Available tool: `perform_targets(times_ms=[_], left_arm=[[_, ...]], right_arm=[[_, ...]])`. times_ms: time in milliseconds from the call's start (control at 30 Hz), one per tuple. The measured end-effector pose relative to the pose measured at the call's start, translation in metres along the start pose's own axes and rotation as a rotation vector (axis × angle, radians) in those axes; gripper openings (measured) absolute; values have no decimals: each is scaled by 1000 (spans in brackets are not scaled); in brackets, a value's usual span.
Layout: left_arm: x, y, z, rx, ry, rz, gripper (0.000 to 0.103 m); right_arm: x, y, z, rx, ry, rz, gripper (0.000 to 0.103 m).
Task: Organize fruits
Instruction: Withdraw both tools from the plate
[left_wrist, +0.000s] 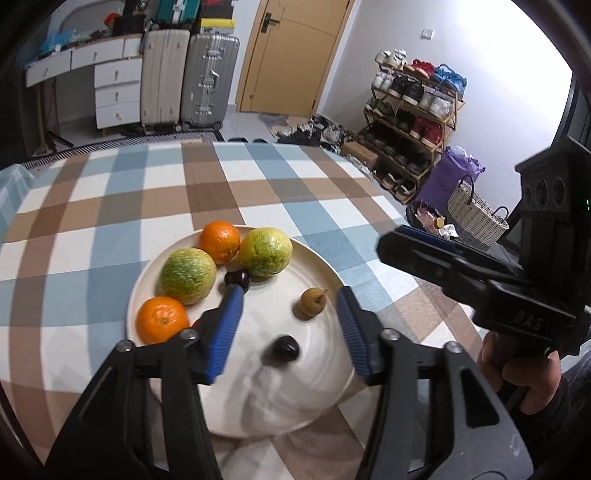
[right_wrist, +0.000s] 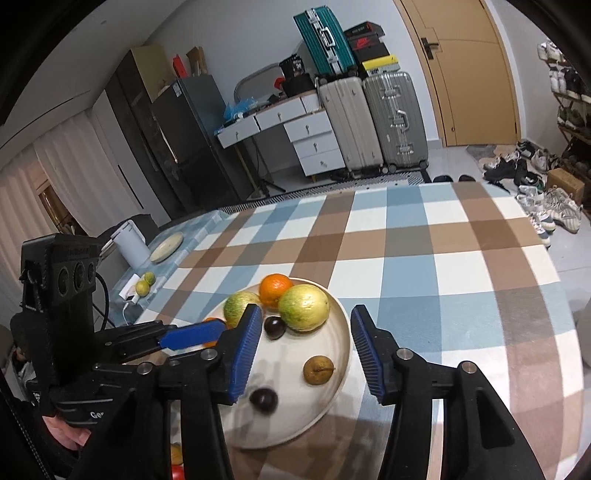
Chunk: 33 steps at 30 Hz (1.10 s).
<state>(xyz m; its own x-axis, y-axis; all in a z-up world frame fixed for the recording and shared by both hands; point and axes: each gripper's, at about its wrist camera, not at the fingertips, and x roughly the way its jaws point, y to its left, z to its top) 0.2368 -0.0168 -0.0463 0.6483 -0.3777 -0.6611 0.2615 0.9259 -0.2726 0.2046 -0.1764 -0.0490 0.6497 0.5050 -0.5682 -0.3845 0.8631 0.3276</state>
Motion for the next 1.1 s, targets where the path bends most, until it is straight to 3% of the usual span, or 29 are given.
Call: perform_targets(times_ms=[67, 200, 300, 433, 600, 933, 1100], left_arm=[[-13, -2, -3, 2, -14, 13, 62], [-44, -3, -12, -2, -55, 49, 80], [-69, -4, -22, -1, -80, 82, 81], [-95, -3, -37, -3, -95, 104, 86], [-125, 2, -59, -29, -126, 128, 101], [-158, 10, -92, -37, -171, 190, 102], [-166, 8, -112, -20, -174, 215, 102]], right_arm=[[-13, 7, -3, -4, -18, 1, 66], [-36, 21, -11, -15, -46, 4, 72], [-50, 31, -20, -12, -65, 9, 89], [-62, 42, -31, -8, -71, 15, 91], [-75, 60, -46, -19, -79, 21, 98], [-99, 84, -70, -4, -144, 108, 102], [-94, 93, -82, -25, -108, 98, 103]])
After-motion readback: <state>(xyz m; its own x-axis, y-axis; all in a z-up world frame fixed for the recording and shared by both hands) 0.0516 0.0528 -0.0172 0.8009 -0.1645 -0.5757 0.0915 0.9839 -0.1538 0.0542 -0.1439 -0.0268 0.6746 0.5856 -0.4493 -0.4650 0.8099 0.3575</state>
